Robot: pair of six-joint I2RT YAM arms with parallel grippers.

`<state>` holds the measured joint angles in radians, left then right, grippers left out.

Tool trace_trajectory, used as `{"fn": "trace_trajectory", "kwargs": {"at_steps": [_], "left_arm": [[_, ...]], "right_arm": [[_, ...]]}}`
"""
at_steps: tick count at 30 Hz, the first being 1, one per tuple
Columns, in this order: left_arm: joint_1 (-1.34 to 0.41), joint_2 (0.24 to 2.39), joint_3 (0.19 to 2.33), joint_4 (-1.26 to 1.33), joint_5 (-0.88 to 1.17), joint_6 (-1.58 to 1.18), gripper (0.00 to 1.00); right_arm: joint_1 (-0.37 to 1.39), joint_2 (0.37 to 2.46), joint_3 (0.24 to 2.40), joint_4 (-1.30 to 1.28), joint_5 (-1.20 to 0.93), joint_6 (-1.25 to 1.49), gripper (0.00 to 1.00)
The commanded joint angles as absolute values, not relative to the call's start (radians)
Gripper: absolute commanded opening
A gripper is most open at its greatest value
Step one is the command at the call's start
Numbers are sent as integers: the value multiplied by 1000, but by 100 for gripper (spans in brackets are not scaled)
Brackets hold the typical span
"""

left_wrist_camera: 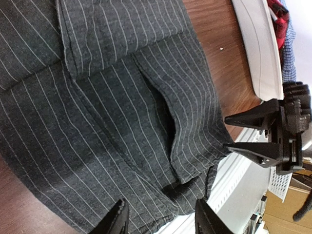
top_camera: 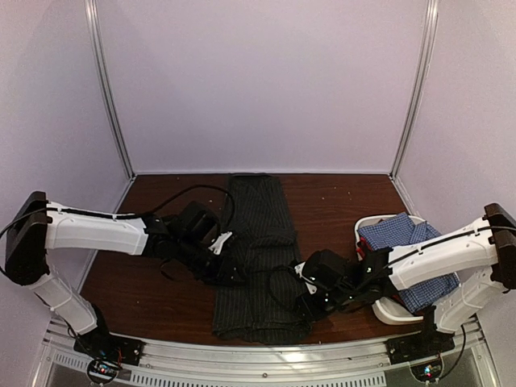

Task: Fold and stack the long sleeve shirts
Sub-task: Flatten out the square-folded shirt at the center of the board.

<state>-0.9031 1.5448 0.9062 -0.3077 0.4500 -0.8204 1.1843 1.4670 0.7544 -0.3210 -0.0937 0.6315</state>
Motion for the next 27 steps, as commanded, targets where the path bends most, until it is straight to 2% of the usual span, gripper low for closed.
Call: {"fn": "trace_trajectory", "kwargs": {"at_steps": [1, 10, 17, 22, 27], "left_arm": [[-923, 1590, 851, -222, 482, -849, 47], [-968, 1591, 763, -229, 517, -857, 48], [-994, 1574, 740, -269, 515, -850, 48], [-1024, 1591, 725, -299, 492, -841, 48], [-1044, 1576, 680, -303, 451, -870, 48]], "right_arm": [[1230, 1439, 690, -302, -127, 628, 38], [1304, 1398, 645, -364, -169, 650, 39], [1244, 1326, 813, -482, -9, 623, 47], [1133, 1398, 869, -374, -5, 616, 47], [1115, 1548, 900, -236, -15, 605, 46]]}}
